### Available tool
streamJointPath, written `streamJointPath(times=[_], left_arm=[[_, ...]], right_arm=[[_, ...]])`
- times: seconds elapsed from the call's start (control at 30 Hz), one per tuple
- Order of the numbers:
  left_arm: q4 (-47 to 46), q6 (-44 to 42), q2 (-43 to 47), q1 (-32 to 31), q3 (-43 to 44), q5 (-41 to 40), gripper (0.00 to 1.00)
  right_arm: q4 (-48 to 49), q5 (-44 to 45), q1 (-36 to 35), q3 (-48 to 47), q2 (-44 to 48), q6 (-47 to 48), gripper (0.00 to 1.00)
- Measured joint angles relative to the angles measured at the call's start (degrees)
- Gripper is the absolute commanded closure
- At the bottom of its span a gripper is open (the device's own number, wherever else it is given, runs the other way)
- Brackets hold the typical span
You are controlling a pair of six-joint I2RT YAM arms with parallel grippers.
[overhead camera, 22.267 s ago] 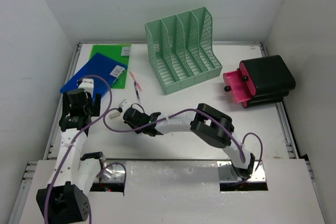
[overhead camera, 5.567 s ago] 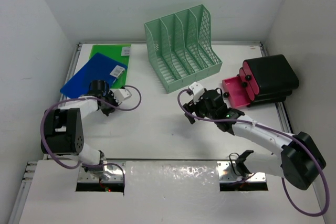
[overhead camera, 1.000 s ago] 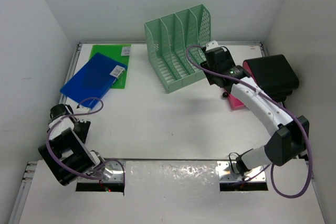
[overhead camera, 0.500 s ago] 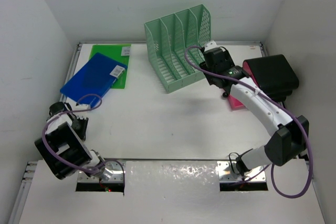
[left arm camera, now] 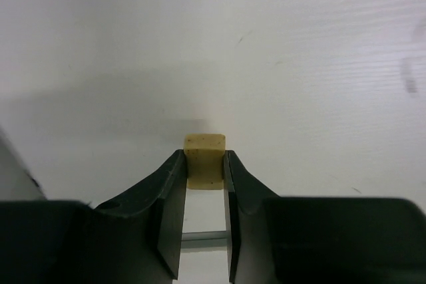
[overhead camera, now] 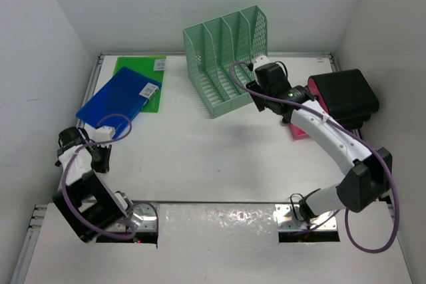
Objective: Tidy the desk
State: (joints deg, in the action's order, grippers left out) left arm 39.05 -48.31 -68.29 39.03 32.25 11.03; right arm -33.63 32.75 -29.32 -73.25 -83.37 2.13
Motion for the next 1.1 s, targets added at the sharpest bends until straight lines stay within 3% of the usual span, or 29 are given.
streamJointPath(times=[0.2, 0.4, 0.6, 0.7, 0.87, 1.1], left_arm=[[5.9, -0.9, 11.3, -3.6, 12.1, 12.0, 1.0], [2.9, 7.3, 15.0, -26.8, 21.9, 16.7, 1.0], [1.6, 13.5, 13.8, -47.6, 22.9, 14.0, 1.0], [1.5, 14.8, 12.9, -54.3, 23.9, 13.6, 1.0], [1.5, 14.3, 12.9, -58.8, 24.1, 13.6, 1.0], [1.5, 13.2, 14.5, -59.3, 24.0, 13.0, 1.0]], right_arm=[[6.7, -20.9, -0.1, 6.5, 7.8, -7.5, 0.33], [20.0, -36.6, -5.8, 8.3, 9.0, -18.3, 0.34], [33.5, -42.4, -12.9, 11.9, 6.5, -26.9, 0.36], [38.8, -43.4, -13.7, 12.2, 3.8, -31.3, 0.37], [44.2, -44.5, -15.6, 12.0, -2.9, -36.8, 0.4], [48.7, -48.4, -16.7, 11.9, -8.3, -42.8, 0.45]])
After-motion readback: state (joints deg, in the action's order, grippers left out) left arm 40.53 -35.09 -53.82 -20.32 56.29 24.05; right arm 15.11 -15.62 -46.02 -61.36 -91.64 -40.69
